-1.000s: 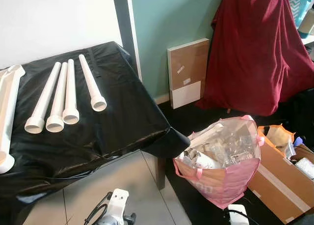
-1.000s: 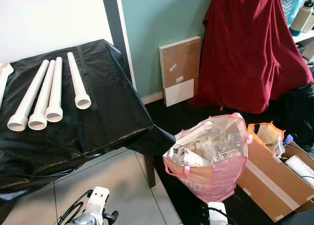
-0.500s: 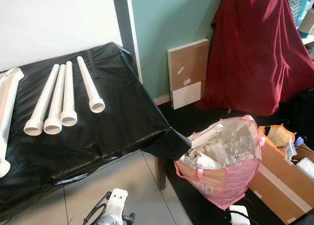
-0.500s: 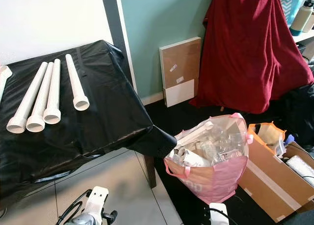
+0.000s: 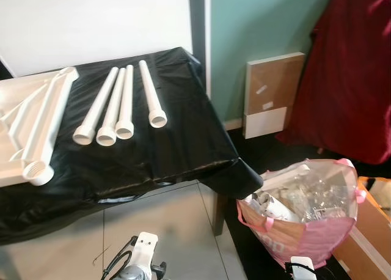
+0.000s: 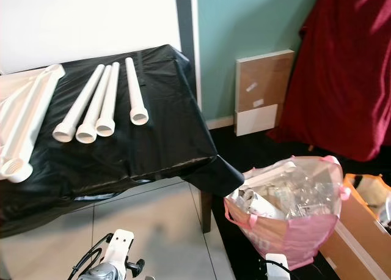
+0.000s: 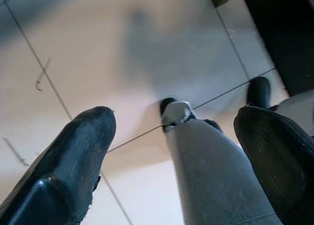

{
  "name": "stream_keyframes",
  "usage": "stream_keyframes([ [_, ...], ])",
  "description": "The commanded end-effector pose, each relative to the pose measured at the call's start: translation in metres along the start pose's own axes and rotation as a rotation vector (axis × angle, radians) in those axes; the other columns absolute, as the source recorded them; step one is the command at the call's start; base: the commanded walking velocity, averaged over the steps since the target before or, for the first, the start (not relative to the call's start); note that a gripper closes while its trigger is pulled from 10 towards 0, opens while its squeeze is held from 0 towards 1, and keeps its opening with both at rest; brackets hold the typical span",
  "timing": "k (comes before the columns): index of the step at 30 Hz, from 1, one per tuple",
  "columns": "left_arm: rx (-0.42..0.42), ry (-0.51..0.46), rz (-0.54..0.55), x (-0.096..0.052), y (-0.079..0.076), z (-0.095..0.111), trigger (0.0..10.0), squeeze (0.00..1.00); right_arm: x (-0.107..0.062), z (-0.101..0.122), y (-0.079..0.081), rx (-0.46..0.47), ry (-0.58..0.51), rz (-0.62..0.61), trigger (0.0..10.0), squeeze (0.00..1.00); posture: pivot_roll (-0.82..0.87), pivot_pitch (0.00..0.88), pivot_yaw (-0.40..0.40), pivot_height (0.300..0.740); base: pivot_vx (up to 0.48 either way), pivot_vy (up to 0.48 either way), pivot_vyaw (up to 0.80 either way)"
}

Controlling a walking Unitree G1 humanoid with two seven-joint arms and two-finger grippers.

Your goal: Building children table

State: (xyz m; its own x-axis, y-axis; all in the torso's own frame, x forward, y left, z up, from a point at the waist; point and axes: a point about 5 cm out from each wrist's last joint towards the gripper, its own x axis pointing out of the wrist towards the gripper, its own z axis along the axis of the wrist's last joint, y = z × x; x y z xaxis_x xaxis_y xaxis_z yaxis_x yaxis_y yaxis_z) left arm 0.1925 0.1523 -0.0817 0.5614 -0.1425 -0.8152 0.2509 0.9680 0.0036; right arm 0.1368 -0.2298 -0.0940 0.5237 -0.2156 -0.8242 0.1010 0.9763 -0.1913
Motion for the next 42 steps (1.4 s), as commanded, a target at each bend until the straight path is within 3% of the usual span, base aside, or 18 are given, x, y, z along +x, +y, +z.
stream_keyframes([
  [1,-0.01,0.023,0.006,-0.0008,0.002,-0.0046,10.0,0.0,-0.001,-0.0057,0.009,0.001,0.028,0.028,10.0,0.0,-0.06,0.0,0.061,0.74,0.0,0.0,0.8],
  [5,-0.011,0.023,0.006,-0.0007,0.0022,-0.0041,10.0,0.0,-0.0009,-0.0054,0.0094,0.002,0.027,0.029,10.0,0.0,-0.05,0.0,0.063,0.74,0.0,0.0,0.8],
  [17,-0.007,0.025,0.008,-0.0007,0.0032,-0.0038,10.0,0.0,-0.0012,-0.0062,0.0115,0.012,0.029,0.03,10.0,0.0,-0.06,0.0,0.067,0.74,0.0,0.0,0.0],
  [36,-0.004,0.032,0.0,-0.0013,0.0043,-0.0056,10.0,0.0,-0.0021,-0.009,0.0118,-0.045,0.028,0.041,10.0,0.0,-0.04,0.0,0.056,0.74,0.0,0.0,0.78],
  [42,0.002,0.039,-0.003,-0.0013,0.0043,-0.0063,10.0,0.0,-0.0025,-0.01,0.0124,-0.029,0.028,0.045,10.0,0.0,-0.04,0.0,0.053,0.74,0.0,0.0,0.0],
])
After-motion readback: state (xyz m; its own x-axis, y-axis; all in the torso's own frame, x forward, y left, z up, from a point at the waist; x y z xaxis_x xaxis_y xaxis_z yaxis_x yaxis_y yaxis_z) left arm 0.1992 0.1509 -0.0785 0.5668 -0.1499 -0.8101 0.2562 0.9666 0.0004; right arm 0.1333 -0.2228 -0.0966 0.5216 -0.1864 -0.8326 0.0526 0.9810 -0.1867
